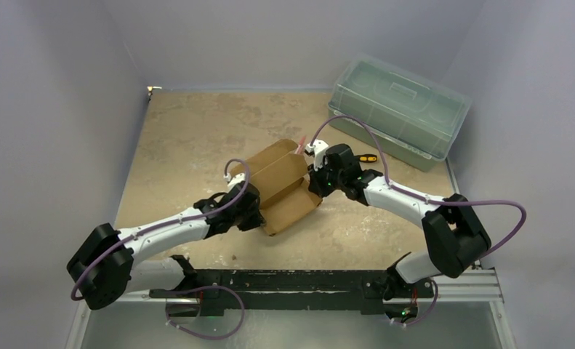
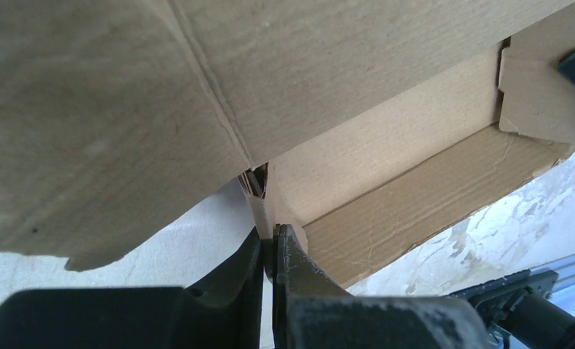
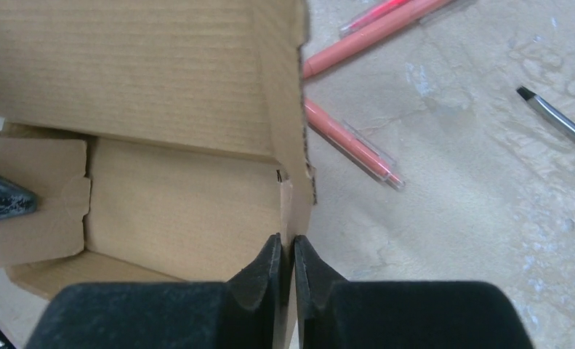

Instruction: Fold the paper box

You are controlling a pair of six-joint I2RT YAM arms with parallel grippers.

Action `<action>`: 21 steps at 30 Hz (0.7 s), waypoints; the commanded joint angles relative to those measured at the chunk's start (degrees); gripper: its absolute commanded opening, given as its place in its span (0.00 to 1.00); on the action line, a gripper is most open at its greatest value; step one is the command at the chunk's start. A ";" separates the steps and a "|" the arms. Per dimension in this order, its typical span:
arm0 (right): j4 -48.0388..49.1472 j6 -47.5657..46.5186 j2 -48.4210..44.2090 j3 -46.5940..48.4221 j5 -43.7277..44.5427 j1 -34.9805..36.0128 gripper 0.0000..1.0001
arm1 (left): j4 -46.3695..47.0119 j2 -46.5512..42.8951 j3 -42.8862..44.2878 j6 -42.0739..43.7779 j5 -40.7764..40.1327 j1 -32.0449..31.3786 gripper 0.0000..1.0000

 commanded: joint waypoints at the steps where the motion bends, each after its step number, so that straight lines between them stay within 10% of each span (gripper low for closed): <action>1: 0.73 -0.25 -1.10 2.23 -5.89 0.59 0.15 | -1.25 0.62 4.41 4.82 -1.79 -0.32 0.00; 10: -3.67 -8.57 -5.96 4.04 -15.03 -0.44 0.68 | -12.14 3.64 13.48 13.57 -6.05 -0.33 0.00; 12: -6.05 -12.24 -6.98 4.51 -18.06 -1.95 0.97 | -14.05 4.92 15.32 15.50 -6.83 -0.22 0.00; 21: -12.50 -19.35 -7.30 5.80 -21.49 -10.15 0.99 | -17.54 7.95 19.32 19.95 -8.18 1.56 0.00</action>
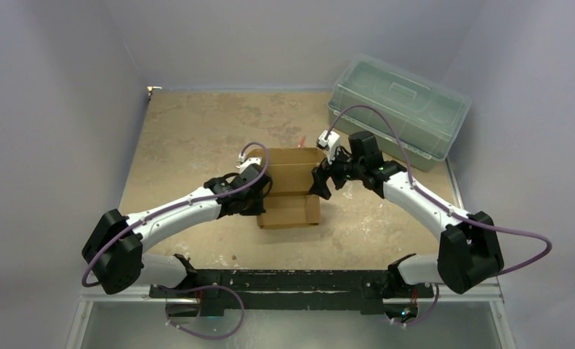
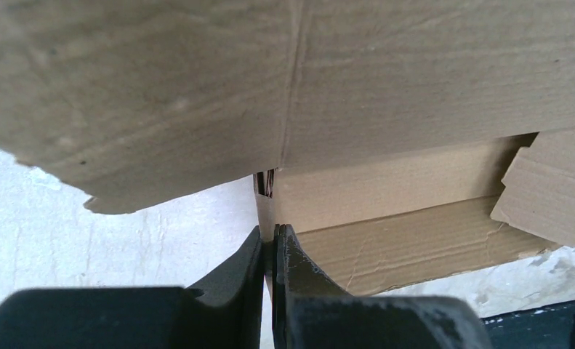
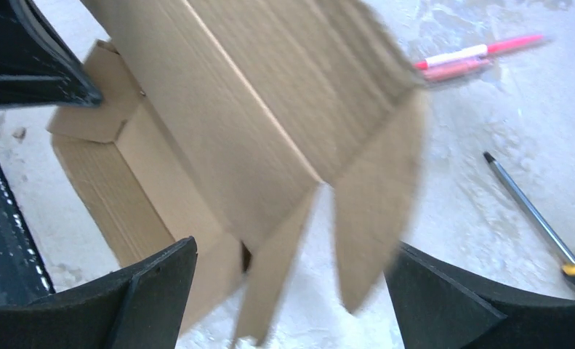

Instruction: Fold the paper box

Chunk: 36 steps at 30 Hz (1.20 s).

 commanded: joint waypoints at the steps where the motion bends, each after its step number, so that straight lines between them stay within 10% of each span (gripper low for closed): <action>1: -5.04 -6.55 -0.04 2.48 -4.60 -2.82 0.99 | -1.79 -0.32 2.47 3.72 -0.48 2.08 0.00; 17: -17.74 -26.42 -9.15 6.43 -16.75 -11.91 0.99 | -5.11 4.87 7.72 18.38 6.68 9.55 0.00; 30: -64.18 -88.55 -4.32 12.10 -33.67 -8.38 0.99 | -8.32 14.88 14.02 24.49 9.72 9.54 0.00; 36: -54.00 -92.60 -10.47 7.69 -25.59 3.63 0.99 | -10.01 18.50 17.08 27.14 10.69 9.56 0.00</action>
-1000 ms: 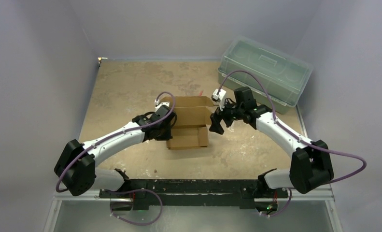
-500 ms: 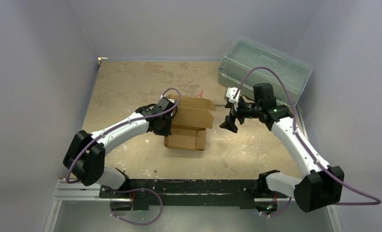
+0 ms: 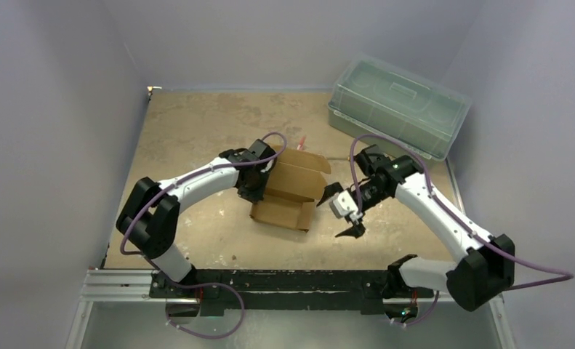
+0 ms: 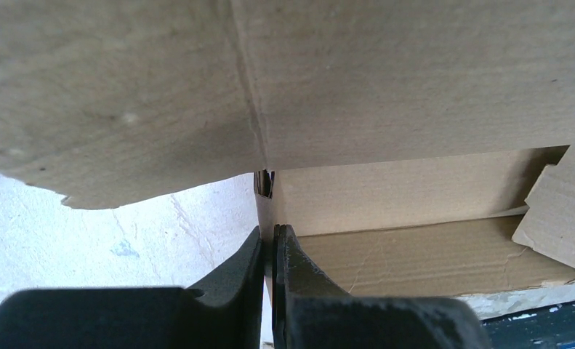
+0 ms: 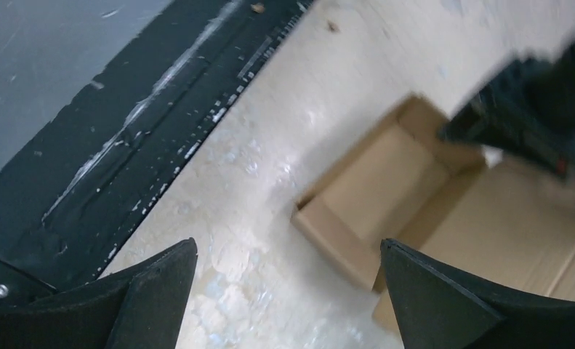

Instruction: Fold the paper box

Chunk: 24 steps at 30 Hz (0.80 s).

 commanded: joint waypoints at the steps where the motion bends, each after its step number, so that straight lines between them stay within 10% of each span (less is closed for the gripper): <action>1: 6.58 -5.45 -5.92 -1.62 6.01 9.53 0.99 | -2.08 2.50 3.92 3.62 1.59 0.32 0.00; 11: 26.30 -6.76 1.63 -7.92 24.75 19.62 0.86 | -3.49 6.46 6.94 6.05 2.89 0.28 0.00; 24: 29.95 -8.56 13.24 -7.22 36.77 25.75 0.46 | -4.19 7.78 8.73 6.72 3.59 0.29 0.00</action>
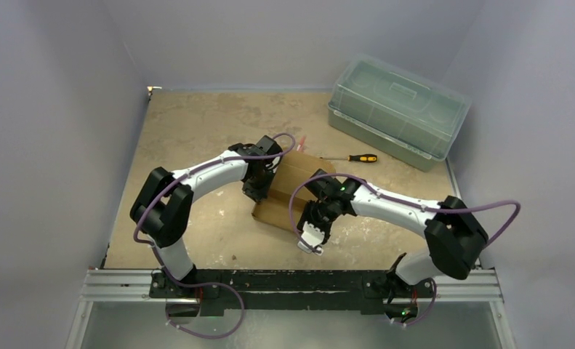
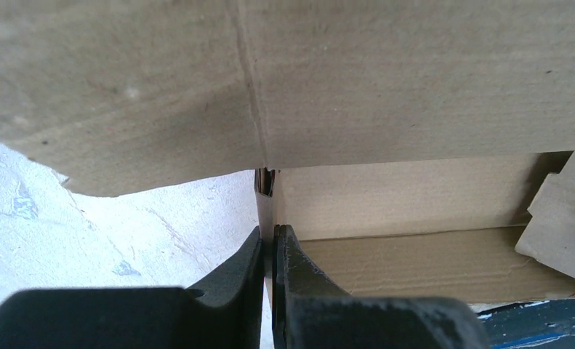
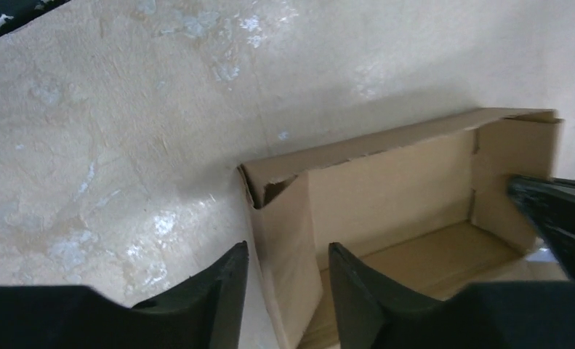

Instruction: Fold the paper box

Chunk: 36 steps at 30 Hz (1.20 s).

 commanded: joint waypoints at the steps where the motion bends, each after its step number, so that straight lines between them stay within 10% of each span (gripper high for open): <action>1: 0.83 -0.79 2.92 1.08 5.65 1.66 0.43 | -0.65 0.29 2.29 1.49 0.62 0.23 0.00; 12: 2.08 0.93 6.47 0.13 9.99 2.78 0.00 | -0.55 0.37 2.42 1.76 0.79 0.25 0.00; 19: -1.23 1.73 6.94 1.47 8.46 3.47 0.01 | -0.53 0.19 2.87 1.49 0.78 0.25 0.01; 24: -0.60 3.75 6.56 1.61 7.52 3.67 0.20 | -0.58 0.47 3.08 1.67 0.88 0.23 0.03; 36: -0.73 6.06 6.86 2.79 6.47 3.67 0.14 | -0.60 1.16 2.12 1.51 0.78 0.28 0.21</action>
